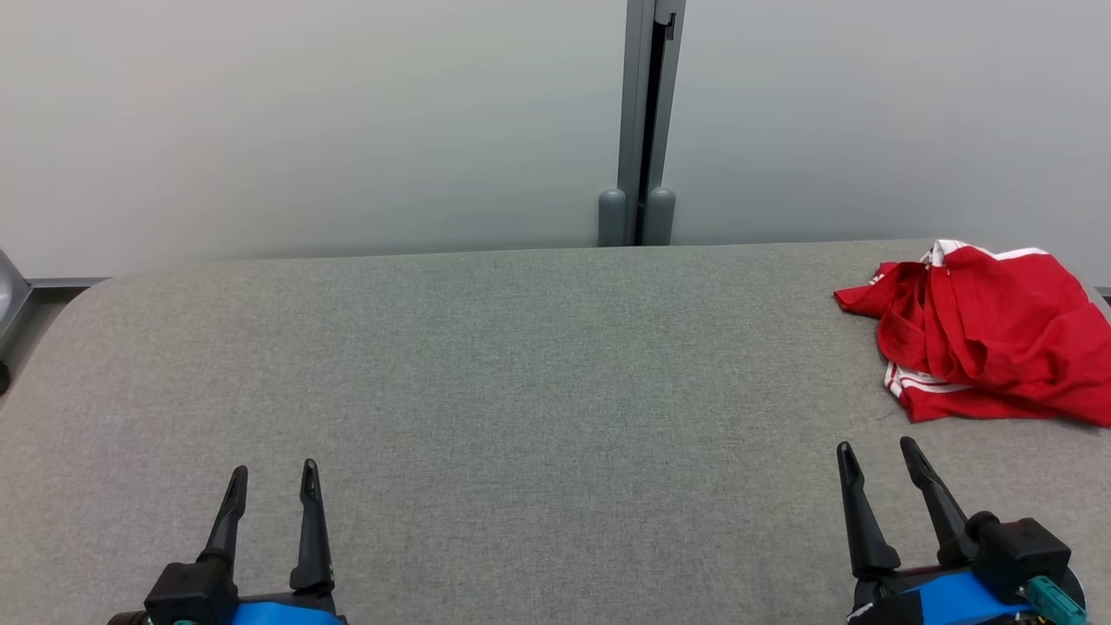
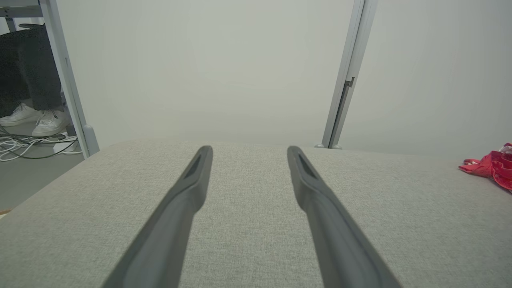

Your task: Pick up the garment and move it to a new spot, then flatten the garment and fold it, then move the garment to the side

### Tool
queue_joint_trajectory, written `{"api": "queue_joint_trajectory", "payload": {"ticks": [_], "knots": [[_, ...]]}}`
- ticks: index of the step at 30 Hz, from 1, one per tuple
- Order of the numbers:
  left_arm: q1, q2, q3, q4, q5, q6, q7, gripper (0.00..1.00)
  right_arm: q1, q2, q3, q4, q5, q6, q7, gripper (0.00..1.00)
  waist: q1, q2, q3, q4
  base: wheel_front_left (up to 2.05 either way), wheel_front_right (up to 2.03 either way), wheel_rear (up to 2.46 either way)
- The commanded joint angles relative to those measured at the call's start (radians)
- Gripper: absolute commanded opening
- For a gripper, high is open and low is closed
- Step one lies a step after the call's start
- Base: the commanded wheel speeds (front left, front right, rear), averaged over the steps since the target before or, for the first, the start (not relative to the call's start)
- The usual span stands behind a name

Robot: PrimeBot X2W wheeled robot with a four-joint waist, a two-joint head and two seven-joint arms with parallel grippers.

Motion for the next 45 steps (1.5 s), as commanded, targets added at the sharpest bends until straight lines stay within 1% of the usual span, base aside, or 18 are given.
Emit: {"api": "queue_joint_trajectory", "payload": {"ticks": [1, 22, 23, 28, 45], "knots": [[-0.007, -0.001, -0.002, 0.002, -0.002, -0.001, -0.002, 1.00, 0.001, 0.005, -0.001, 0.004, -0.002, 0.000, -0.003, 1.00, 0.0000, 0.0000, 0.000, 0.001, 0.00, 0.00, 0.00], [-0.018, -0.001, 0.002, 0.006, 0.000, 0.000, -0.002, 1.00, -0.022, 0.013, -0.004, 0.029, -0.008, 0.000, -0.003, 1.00, 0.0000, 0.0000, 0.003, 0.005, 0.00, 0.00, 0.00], [-0.019, -0.001, 0.003, 0.002, 0.001, 0.002, -0.002, 0.00, -0.023, 0.013, -0.004, 0.029, -0.008, 0.000, -0.003, 0.00, 0.0000, 0.0000, 0.003, 0.006, 0.00, 0.00, 0.00], [0.007, -0.003, 0.004, 0.043, -0.017, -0.002, 0.013, 0.00, 0.004, 0.013, -0.004, 0.063, 0.010, 0.000, 0.010, 0.00, 0.0000, 0.0000, 0.004, 0.005, 0.00, 0.00, 0.00], [-0.032, -0.002, 0.023, 0.035, -0.345, -0.011, 0.094, 0.00, -0.025, 0.013, -0.031, 0.055, 0.330, 0.000, 0.092, 0.00, 0.0000, 0.0000, 0.008, 0.001, 0.00, 0.00, 0.00]]}}
